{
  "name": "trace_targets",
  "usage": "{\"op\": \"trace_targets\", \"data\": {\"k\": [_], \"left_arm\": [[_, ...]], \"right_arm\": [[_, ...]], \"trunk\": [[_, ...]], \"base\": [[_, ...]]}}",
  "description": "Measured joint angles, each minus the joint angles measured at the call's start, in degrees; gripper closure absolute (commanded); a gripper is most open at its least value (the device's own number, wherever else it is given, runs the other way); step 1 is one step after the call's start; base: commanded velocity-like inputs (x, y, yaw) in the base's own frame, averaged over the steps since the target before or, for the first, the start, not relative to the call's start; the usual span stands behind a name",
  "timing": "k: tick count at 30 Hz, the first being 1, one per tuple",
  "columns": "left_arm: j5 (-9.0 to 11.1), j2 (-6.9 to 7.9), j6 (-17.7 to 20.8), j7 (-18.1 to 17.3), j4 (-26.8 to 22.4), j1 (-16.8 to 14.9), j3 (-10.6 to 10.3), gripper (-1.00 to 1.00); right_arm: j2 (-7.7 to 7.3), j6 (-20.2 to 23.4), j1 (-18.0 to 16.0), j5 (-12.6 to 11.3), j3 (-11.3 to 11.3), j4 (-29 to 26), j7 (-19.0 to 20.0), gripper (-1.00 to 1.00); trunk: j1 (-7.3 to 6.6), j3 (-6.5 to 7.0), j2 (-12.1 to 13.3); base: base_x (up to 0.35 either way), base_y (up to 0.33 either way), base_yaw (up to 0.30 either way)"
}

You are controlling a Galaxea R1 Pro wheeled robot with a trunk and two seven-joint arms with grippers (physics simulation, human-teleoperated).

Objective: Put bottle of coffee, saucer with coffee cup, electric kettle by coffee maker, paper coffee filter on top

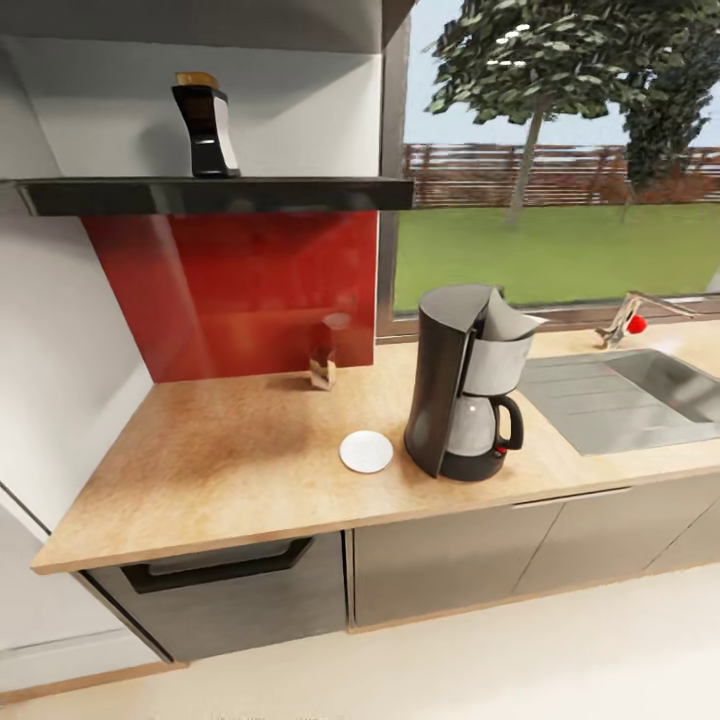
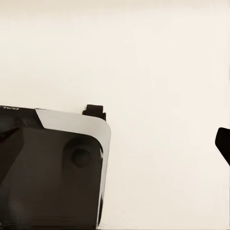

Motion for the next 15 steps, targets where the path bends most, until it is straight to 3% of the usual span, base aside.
{"op": "trace_targets", "data": {"k": [6,10,15], "left_arm": [[0.32,0.0,0.0,0.17,0.23,0.0,0.0,-1.0],[0.56,-0.08,0.0,0.19,0.25,0.0,0.0,-1.0],[0.62,-0.35,0.0,0.2,0.26,-0.01,-0.01,-1.0]], "right_arm": [[-0.56,0.01,2.54,1.36,0.03,-0.02,0.34,-1.0],[-1.62,-0.04,4.74,1.46,-0.01,-0.06,6.34,-1.0],[-1.72,-0.05,5.55,1.33,-0.04,-0.07,7.57,-1.0]], "trunk": [[0.0,-0.24,0.0],[0.0,-0.41,0.0],[0.01,-0.67,0.0]], "base": [[0.0,-0.272,0.272],[-0.03,-0.272,0.264],[-0.107,-0.269,0.223]]}}
